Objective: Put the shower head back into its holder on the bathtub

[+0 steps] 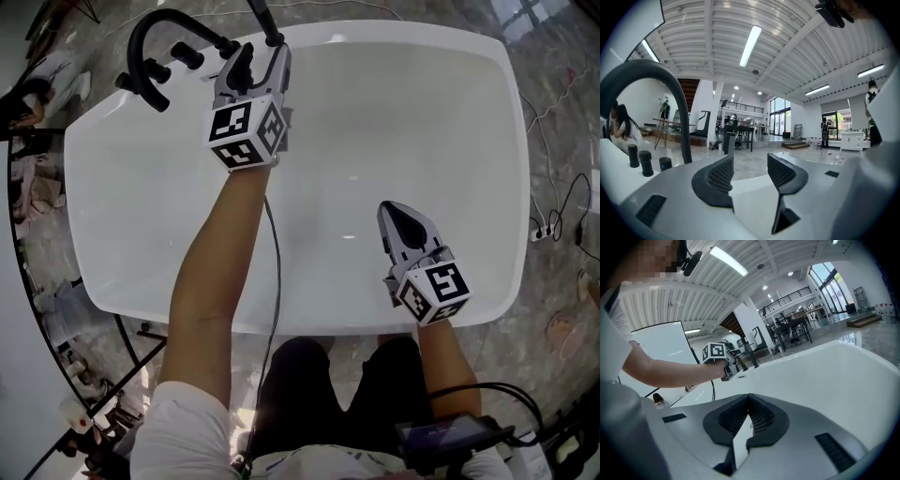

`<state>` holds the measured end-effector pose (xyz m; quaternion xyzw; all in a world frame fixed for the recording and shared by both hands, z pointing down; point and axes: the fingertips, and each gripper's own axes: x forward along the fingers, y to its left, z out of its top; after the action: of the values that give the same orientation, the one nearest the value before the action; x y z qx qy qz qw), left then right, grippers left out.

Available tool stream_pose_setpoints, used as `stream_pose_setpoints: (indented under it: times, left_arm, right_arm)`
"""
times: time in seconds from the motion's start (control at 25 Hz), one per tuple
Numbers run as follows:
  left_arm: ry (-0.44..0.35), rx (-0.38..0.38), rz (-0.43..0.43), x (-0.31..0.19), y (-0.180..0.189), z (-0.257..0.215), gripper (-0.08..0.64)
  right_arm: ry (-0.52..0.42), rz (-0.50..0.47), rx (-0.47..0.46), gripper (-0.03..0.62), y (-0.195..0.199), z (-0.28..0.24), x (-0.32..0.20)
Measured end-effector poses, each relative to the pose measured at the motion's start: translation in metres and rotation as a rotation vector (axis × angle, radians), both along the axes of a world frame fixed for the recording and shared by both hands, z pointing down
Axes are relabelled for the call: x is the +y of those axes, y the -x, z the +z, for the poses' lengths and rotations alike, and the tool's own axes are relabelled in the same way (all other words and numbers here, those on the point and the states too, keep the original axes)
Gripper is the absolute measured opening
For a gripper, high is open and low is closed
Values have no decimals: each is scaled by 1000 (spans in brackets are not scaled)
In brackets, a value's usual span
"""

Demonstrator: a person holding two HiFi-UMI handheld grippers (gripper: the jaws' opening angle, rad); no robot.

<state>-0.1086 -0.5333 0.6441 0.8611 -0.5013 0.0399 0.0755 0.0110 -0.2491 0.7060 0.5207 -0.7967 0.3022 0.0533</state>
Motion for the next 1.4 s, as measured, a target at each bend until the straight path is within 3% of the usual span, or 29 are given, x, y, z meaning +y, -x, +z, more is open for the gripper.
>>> stream_pose_setpoints:
  times: [0.16, 0.36, 0.68, 0.88, 1.2, 1.4]
  left_arm:
    - [-15, 0, 31, 43, 9, -11, 135]
    - [-51, 15, 84, 103, 17, -41, 56]
    - [-64, -28, 144, 168, 58, -94, 32]
    - [-8, -68, 110, 201, 97, -132, 30]
    - [0, -59, 85, 281, 145, -234, 21]
    - [40, -21, 105, 325, 152, -260, 17]
  right_arm:
    - [-1, 16, -16, 6, 5, -4, 20]
    - [-19, 35, 8, 6, 11, -31, 48]
    - [7, 83, 9, 6, 34, -75, 76]
    - [-22, 68, 50, 6, 49, -119, 77]
    - [-83, 31, 75, 6, 80, -212, 95]
    - [-109, -3, 87, 6, 87, -246, 104]
